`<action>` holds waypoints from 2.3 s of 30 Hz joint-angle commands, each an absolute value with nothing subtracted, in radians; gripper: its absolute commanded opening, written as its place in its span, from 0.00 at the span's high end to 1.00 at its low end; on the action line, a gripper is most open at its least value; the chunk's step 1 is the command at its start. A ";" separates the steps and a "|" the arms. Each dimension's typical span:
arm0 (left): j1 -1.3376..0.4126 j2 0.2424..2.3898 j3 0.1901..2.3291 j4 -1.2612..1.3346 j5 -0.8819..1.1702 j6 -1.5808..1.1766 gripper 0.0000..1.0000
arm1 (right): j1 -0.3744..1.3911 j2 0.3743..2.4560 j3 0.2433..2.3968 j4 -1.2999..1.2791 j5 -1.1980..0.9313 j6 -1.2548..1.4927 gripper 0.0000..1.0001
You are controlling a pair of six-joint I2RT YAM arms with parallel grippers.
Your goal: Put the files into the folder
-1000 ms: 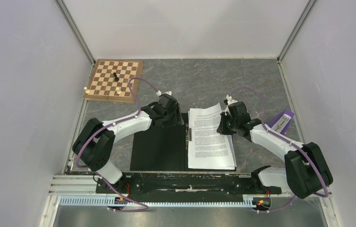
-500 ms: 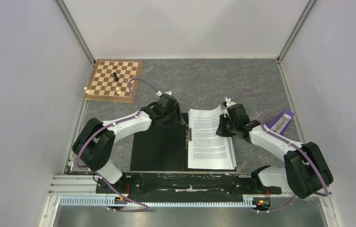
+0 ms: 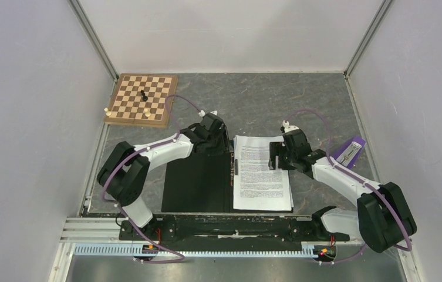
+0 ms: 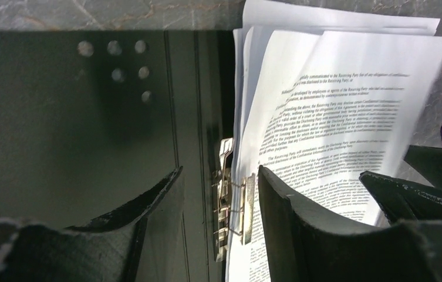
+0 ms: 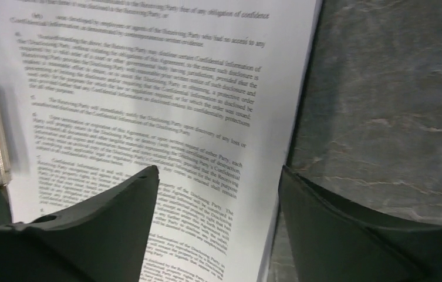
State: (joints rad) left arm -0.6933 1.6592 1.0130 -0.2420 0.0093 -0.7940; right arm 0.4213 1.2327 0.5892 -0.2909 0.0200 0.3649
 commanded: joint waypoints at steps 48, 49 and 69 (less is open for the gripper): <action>-0.693 2.086 1.460 -0.482 -0.077 -0.506 0.64 | 0.344 1.504 0.803 -0.098 0.222 0.313 0.39; -0.692 2.086 1.462 -0.481 -0.074 -0.505 0.64 | 0.343 1.506 0.798 -0.095 0.225 0.318 0.40; -0.692 2.080 1.469 -0.471 -0.039 -0.509 0.61 | 0.359 1.566 0.769 -0.017 0.236 0.333 0.57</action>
State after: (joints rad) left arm -0.6971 2.0544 1.4559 -0.4698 -0.0418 -0.5476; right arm 0.3504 1.5852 0.7666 -0.0452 0.2211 0.3157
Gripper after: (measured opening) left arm 0.390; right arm 0.436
